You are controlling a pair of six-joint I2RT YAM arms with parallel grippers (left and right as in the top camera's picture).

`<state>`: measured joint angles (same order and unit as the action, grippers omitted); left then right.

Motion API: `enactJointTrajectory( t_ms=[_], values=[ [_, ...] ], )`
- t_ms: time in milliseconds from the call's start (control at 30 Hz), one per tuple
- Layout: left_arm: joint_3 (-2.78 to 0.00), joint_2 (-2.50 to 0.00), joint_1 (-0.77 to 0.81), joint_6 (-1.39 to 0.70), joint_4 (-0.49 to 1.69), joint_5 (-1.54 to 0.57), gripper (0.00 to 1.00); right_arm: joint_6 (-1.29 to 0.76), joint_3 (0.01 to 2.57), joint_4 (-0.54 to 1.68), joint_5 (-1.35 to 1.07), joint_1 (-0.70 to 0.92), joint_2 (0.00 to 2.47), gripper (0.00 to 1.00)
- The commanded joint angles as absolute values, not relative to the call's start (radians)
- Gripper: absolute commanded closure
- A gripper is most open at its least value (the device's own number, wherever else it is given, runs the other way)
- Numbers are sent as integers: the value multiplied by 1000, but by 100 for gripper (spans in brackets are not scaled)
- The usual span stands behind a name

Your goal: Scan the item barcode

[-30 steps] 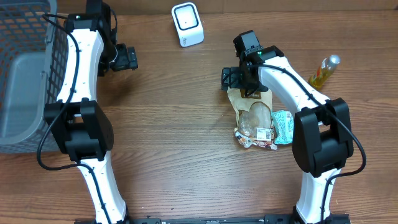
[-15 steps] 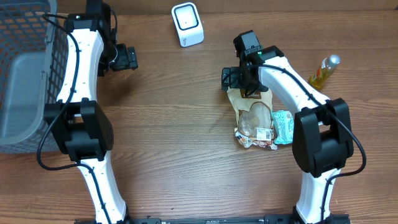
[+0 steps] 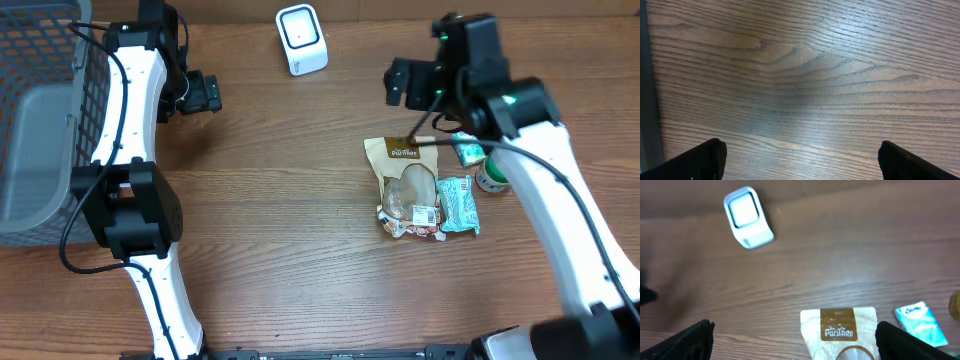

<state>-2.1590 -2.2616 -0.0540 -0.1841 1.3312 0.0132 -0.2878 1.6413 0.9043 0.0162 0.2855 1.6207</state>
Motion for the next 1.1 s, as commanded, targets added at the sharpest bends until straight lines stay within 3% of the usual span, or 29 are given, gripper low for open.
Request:
enactJointTrajectory(
  t_ms=[0, 567, 1067],
  values=[
    [-2176, -2260, -52, -187, 1331, 22, 1, -287, 1655, 902, 24, 284, 1509, 0],
    [-2176, -2260, -52, -187, 1331, 22, 1, -225, 1586, 938, 65, 284, 1166, 0],
    [-2176, -2260, -52, -187, 1331, 22, 0, -197, 1048, 911, 116, 161, 693, 0]
  ],
)
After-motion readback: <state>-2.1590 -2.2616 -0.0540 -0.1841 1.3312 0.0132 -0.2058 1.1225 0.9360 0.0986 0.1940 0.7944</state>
